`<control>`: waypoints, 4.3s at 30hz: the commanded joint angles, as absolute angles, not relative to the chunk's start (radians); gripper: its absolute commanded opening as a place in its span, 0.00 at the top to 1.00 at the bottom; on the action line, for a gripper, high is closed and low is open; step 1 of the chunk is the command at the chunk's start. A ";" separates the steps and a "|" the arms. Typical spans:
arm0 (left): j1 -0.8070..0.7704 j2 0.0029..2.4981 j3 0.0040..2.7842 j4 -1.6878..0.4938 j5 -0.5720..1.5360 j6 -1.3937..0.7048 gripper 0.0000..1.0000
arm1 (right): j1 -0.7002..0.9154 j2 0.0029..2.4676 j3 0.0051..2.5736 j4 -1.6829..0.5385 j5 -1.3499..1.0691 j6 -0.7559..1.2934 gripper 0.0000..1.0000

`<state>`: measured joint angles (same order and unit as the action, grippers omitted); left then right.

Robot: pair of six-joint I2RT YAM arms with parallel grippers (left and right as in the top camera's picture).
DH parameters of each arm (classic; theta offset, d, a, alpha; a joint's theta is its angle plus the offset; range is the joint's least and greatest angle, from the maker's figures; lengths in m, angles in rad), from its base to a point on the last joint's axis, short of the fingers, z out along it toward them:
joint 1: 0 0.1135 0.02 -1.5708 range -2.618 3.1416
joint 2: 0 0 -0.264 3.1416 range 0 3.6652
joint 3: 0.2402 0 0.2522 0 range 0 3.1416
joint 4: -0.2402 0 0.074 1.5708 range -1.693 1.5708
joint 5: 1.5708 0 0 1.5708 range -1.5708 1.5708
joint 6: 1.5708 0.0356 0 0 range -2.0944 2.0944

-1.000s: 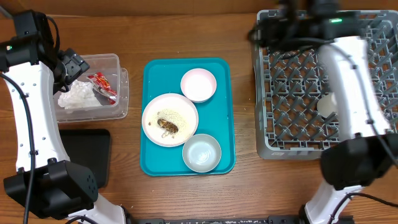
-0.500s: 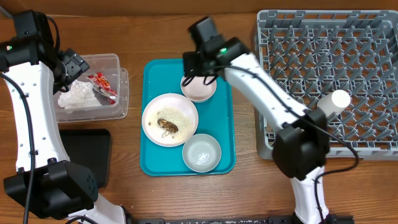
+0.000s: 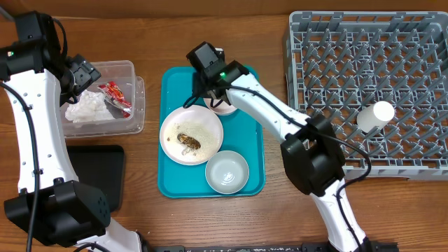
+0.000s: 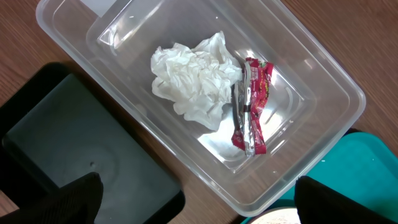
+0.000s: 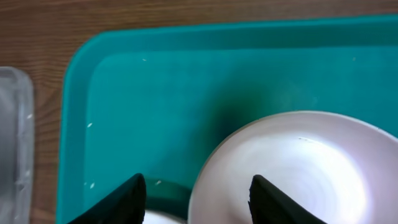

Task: Sort waste into correct bins and load items into the dishwasher
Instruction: 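Reach the right gripper to the pink bowl and grasp its rim, then carry the pink bowl to the rack and set it down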

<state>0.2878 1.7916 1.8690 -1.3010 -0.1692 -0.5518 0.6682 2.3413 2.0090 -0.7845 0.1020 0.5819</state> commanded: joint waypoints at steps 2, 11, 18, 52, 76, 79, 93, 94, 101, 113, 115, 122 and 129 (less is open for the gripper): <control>0.281 1.761 1.876 -1.301 -0.183 -0.565 0.00 | 0.676 2.366 2.015 -0.767 0.131 0.607 0.49; 0.281 1.761 1.876 -1.301 -0.183 -0.565 0.00 | 0.687 2.383 2.015 -0.784 0.131 0.615 0.59; 0.281 1.761 1.876 -1.301 -0.183 -0.565 0.00 | 0.688 2.383 2.015 -0.803 0.131 0.615 0.59; 0.281 1.761 1.876 -1.301 -0.183 -0.565 0.00 | 0.692 2.381 2.042 -0.860 0.111 0.625 0.92; 0.281 1.761 1.876 -1.301 -0.183 -0.565 0.00 | 0.405 2.176 2.470 -1.155 -0.005 0.445 0.96; 0.281 1.761 1.876 -1.301 -0.183 -0.565 0.00 | 0.257 2.156 2.470 -1.160 -0.188 0.352 0.96; 0.281 1.761 1.876 -1.301 -0.183 -0.565 0.00 | -0.368 2.170 2.367 -1.135 -1.021 0.145 0.96; 0.281 1.761 1.876 -1.301 -0.183 -0.565 0.00 | -0.379 2.170 2.341 -1.117 -1.046 0.139 0.96; 0.281 1.761 1.876 -1.301 -0.183 -0.565 0.00 | -0.389 2.170 2.037 -0.902 -1.124 0.150 0.96; 0.281 1.761 1.876 -1.301 -0.183 -0.565 0.00 | -0.478 2.170 1.898 -0.806 -1.029 0.240 0.96; 0.281 1.761 1.876 -1.301 -0.183 -0.565 0.00 | -0.494 2.170 1.897 -0.808 -1.028 0.240 0.94; 0.281 1.761 1.876 -1.301 -0.183 -0.565 0.00 | -0.535 2.170 1.898 -0.825 -1.002 0.241 0.85; 0.281 1.761 1.876 -1.301 -0.183 -0.565 0.00 | -0.591 2.160 1.983 -0.954 -0.875 0.240 0.79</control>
<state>0.2878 1.7916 1.8690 -1.3010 -0.1692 -0.5518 -0.5526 2.1906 1.9118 -0.9131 -0.9607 0.2413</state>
